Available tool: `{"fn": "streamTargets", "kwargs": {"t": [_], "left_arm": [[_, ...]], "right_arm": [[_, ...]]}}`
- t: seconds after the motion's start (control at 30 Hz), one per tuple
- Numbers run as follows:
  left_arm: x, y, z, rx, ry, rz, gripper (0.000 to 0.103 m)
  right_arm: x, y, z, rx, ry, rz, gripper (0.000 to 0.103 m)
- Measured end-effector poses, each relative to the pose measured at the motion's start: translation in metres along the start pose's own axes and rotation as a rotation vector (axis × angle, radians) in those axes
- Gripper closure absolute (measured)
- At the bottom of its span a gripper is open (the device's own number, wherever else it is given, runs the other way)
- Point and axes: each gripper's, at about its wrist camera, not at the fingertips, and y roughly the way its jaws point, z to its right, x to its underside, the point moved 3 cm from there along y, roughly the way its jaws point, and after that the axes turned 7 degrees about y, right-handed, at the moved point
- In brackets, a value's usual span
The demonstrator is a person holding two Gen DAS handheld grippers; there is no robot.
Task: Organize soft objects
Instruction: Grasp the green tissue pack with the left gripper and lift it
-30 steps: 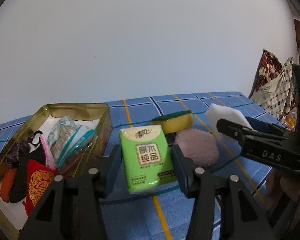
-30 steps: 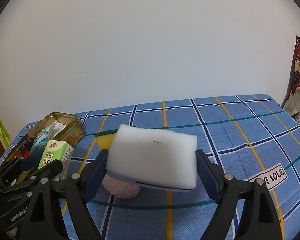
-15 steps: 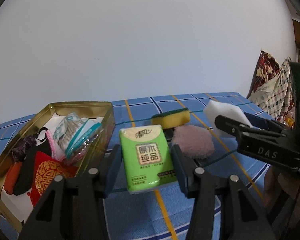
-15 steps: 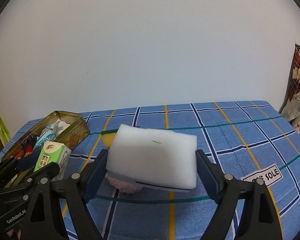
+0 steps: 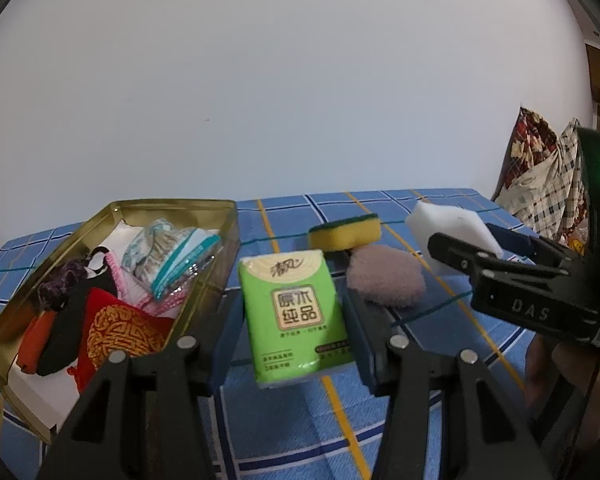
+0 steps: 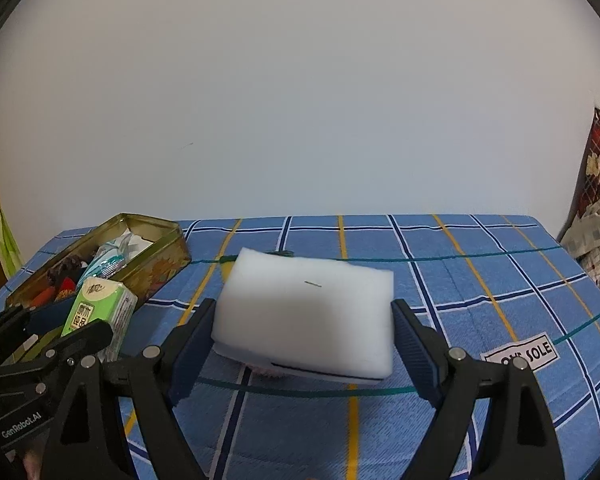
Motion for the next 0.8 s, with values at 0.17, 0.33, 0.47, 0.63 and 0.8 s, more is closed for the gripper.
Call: {"fn": "streamTargets", "kwargs": {"t": [0.17,0.33,0.47,0.63,0.8], "left_arm": [[0.001,-0.003,0.000,-0.007,0.006,0.002,0.053],[0.002,-0.006,0.000,-0.012,0.014,0.009,0.053],[0.003,-0.008,0.000,-0.014,0.014,0.012,0.053],[0.005,-0.008,-0.003,-0.009,0.007,0.006,0.053],[0.006,-0.010,-0.004,-0.009,0.006,0.004,0.053]], "right_arm": [[0.003,-0.012,-0.002,-0.015,-0.001,0.022,0.017],[0.003,-0.013,-0.005,-0.019,-0.010,0.031,0.017],[0.003,-0.015,-0.007,-0.020,-0.022,0.036,0.017],[0.003,-0.015,-0.011,-0.021,-0.030,0.044,0.017],[0.003,-0.018,-0.014,-0.023,-0.043,0.054,0.017]]}}
